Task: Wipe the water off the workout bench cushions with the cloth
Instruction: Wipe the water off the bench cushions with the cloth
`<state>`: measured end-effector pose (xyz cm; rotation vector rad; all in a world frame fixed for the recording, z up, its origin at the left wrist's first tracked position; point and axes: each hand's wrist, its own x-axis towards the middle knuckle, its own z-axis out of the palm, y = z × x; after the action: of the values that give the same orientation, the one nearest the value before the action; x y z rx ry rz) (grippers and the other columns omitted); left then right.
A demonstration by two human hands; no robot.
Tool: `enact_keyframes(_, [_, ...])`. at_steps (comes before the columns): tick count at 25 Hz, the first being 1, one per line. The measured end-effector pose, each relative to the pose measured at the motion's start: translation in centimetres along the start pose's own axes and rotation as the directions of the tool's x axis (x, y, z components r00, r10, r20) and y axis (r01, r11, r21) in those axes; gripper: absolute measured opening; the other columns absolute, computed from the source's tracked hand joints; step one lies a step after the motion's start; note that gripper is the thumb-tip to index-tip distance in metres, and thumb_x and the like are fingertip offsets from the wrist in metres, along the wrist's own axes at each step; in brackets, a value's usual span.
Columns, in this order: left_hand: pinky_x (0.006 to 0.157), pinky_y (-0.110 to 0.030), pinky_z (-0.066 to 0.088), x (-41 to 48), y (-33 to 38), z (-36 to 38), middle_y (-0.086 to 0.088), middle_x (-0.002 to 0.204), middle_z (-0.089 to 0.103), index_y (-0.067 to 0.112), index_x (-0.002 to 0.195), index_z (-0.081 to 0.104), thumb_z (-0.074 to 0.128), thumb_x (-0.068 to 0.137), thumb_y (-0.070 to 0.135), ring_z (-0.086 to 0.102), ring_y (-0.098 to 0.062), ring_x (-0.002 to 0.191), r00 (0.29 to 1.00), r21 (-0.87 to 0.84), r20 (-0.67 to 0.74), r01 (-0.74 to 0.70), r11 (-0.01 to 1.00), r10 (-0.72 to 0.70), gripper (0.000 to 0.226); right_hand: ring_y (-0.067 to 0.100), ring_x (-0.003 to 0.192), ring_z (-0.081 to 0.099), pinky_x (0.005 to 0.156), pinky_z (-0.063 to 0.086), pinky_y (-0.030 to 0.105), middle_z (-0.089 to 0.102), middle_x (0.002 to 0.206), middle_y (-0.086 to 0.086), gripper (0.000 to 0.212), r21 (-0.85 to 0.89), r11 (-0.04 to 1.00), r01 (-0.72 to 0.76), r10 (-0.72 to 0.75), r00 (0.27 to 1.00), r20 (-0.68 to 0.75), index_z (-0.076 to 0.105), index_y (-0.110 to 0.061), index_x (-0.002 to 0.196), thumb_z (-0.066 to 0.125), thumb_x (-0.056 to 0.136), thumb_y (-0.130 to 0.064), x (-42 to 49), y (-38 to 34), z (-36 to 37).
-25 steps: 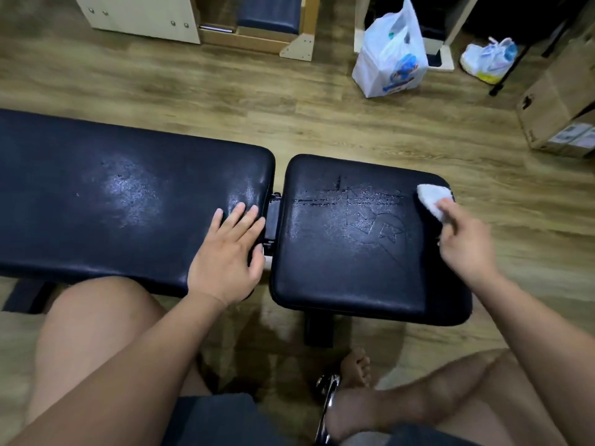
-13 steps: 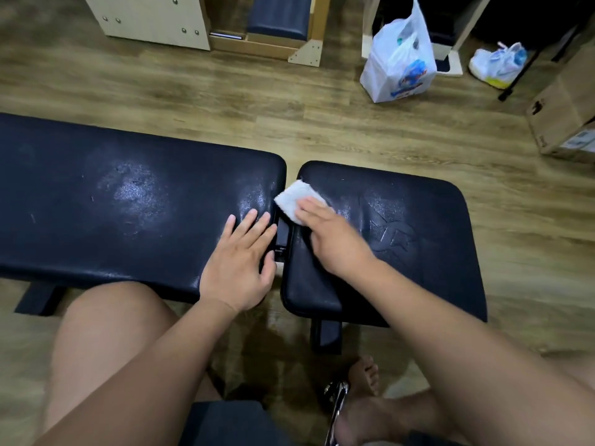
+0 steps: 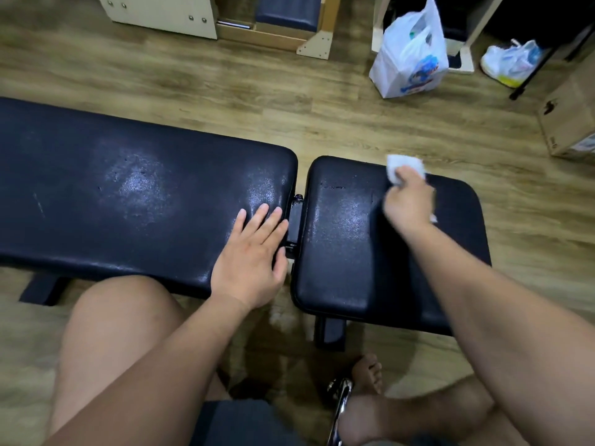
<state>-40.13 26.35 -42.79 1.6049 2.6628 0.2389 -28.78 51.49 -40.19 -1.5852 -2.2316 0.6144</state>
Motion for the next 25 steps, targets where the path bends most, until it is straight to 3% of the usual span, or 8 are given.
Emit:
enact_keyframes(2, [0.12,-0.047,0.015,-0.1,0.0,0.0,-0.001,0.153,0.037,0.015,0.141,0.047,0.028,0.092,0.037,0.026,-0.02,0.145,1.0,-0.01,-0.004,-0.001,1.0,0.001,0.057,0.028,0.134,0.042,0.113,0.025,0.025,0.051,0.141,0.016,0.048,0.022,0.982,0.189,-0.19,0.972,0.135,0.058,-0.003,0.128,0.045,0.083,0.002,-2.0,-4.5,3.3])
enact_keyframes(5, [0.118,-0.047,0.018,-0.1,0.0,-0.2,-0.002,0.151,0.042,0.013,0.138,0.052,0.032,0.091,0.034,0.03,-0.021,0.143,0.999,-0.036,-0.029,-0.015,0.999,0.014,0.055,0.025,0.141,0.032,0.117,0.017,0.024,0.048,0.143,0.013,0.049,0.089,0.896,0.435,-0.442,0.855,0.272,0.057,-0.004,0.129,0.045,0.081,0.003,-6.7,-7.5,5.0])
enact_keyframes(9, [0.117,-0.047,0.017,0.0,0.0,-0.3,-0.003,0.148,0.046,0.013,0.134,0.056,0.037,0.09,0.032,0.034,-0.023,0.142,0.998,-0.078,-0.053,-0.033,0.996,0.029,0.052,0.023,0.143,0.03,0.119,0.021,0.04,0.046,0.146,0.009,0.054,0.16,0.808,0.566,-0.584,0.738,0.338,0.053,-0.003,0.134,0.039,0.083,-0.01,-14.4,-3.0,2.5])
enact_keyframes(14, [0.118,-0.047,0.018,-0.2,0.0,-0.2,-0.002,0.147,0.047,0.014,0.133,0.057,0.038,0.091,0.031,0.034,-0.022,0.142,0.997,-0.092,-0.075,-0.021,0.996,0.014,0.05,0.017,0.141,0.034,0.118,0.02,0.031,0.045,0.147,0.001,0.051,0.114,0.67,0.734,-0.706,0.582,0.404,0.054,-0.009,0.135,0.041,0.086,-0.015,-18.9,3.8,-1.4])
enact_keyframes(16, [0.118,-0.046,0.017,-0.2,0.0,-0.2,-0.002,0.148,0.046,0.015,0.134,0.056,0.037,0.091,0.032,0.032,-0.021,0.142,0.997,-0.092,-0.074,-0.024,0.995,0.017,0.05,0.022,0.135,0.044,0.117,0.019,0.028,0.051,0.142,0.006,0.053,0.022,0.707,0.707,-0.664,0.653,0.364,0.058,-0.008,0.13,0.04,0.081,-0.015,-15.9,5.6,-2.0])
enact_keyframes(18, [0.119,-0.045,0.014,-0.2,-0.1,-0.1,-0.001,0.149,0.044,0.015,0.136,0.054,0.036,0.092,0.033,0.03,-0.02,0.143,0.997,-0.093,-0.074,-0.017,0.996,0.01,0.051,0.028,0.133,0.047,0.116,0.019,0.027,0.052,0.141,0.012,0.051,-0.098,0.843,0.528,-0.496,0.836,0.234,0.059,-0.004,0.129,0.04,0.081,-0.012,-11.2,7.6,-3.0])
enact_keyframes(20, [0.119,-0.044,0.013,-0.2,-0.1,-0.1,0.0,0.15,0.043,0.015,0.136,0.054,0.034,0.092,0.034,0.03,-0.019,0.144,0.998,-0.092,-0.069,-0.011,0.996,0.005,0.052,0.028,0.136,0.043,0.116,0.021,0.028,0.047,0.145,0.016,0.046,-0.188,0.934,0.304,-0.28,0.949,0.144,0.057,-0.002,0.131,0.045,0.086,-0.002,-7.1,9.5,-5.2])
enact_keyframes(25, [0.12,-0.043,0.012,-0.2,-0.1,-0.1,0.002,0.152,0.04,0.018,0.138,0.051,0.032,0.092,0.034,0.026,-0.017,0.145,0.999,-0.087,-0.045,0.003,0.996,-0.007,0.053,0.033,0.132,0.047,0.113,0.028,0.035,0.052,0.139,0.022,0.055,-0.189,0.981,-0.052,0.049,0.999,-0.02,0.059,0.003,0.126,0.034,0.081,-0.018,-5.1,6.7,-5.3])
